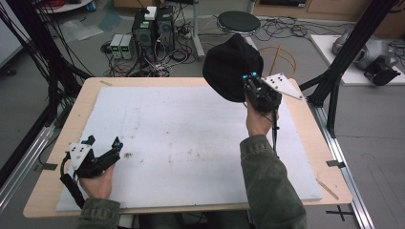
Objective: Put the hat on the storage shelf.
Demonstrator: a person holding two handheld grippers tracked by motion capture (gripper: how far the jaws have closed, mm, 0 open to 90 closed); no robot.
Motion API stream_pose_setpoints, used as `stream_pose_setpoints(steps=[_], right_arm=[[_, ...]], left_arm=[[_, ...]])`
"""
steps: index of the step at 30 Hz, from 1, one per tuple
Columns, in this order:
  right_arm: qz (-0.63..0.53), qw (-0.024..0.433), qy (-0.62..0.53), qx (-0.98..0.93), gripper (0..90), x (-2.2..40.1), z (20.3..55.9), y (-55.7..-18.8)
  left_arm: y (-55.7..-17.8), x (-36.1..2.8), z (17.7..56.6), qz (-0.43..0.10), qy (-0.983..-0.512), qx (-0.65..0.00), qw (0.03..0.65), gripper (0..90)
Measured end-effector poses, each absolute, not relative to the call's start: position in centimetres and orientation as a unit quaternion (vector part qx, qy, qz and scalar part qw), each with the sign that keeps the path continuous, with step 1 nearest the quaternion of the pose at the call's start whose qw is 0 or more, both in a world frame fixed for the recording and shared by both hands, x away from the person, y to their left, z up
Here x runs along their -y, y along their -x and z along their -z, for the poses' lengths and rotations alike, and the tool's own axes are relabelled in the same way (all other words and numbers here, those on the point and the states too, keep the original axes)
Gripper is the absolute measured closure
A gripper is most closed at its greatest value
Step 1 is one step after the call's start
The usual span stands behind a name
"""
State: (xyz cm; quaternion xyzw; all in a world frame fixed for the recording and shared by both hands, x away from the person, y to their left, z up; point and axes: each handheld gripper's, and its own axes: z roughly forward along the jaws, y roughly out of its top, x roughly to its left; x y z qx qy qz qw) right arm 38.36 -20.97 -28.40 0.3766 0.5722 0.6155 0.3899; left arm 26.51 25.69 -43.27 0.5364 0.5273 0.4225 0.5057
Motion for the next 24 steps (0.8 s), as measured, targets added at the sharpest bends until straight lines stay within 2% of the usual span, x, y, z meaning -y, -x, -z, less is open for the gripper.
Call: stream_pose_setpoints(steps=[12,20,24], right_arm=[[-0.618,0.426,-0.37,-0.547,87.0,23.9,24.9,-39.1],[-0.588,0.472,-0.381,-0.535,87.0,27.0,22.7,-39.9],[-0.599,0.472,-0.389,-0.517,87.0,28.2,22.4,-40.3]], left_arm=[[-26.4,-25.7,43.2,-0.422,-0.536,-0.529,0.505,14.2],[-26.5,-26.2,43.4,-0.422,-0.531,-0.535,0.504,14.2],[-26.5,-26.2,43.4,-0.419,-0.532,-0.536,0.504,14.2]])
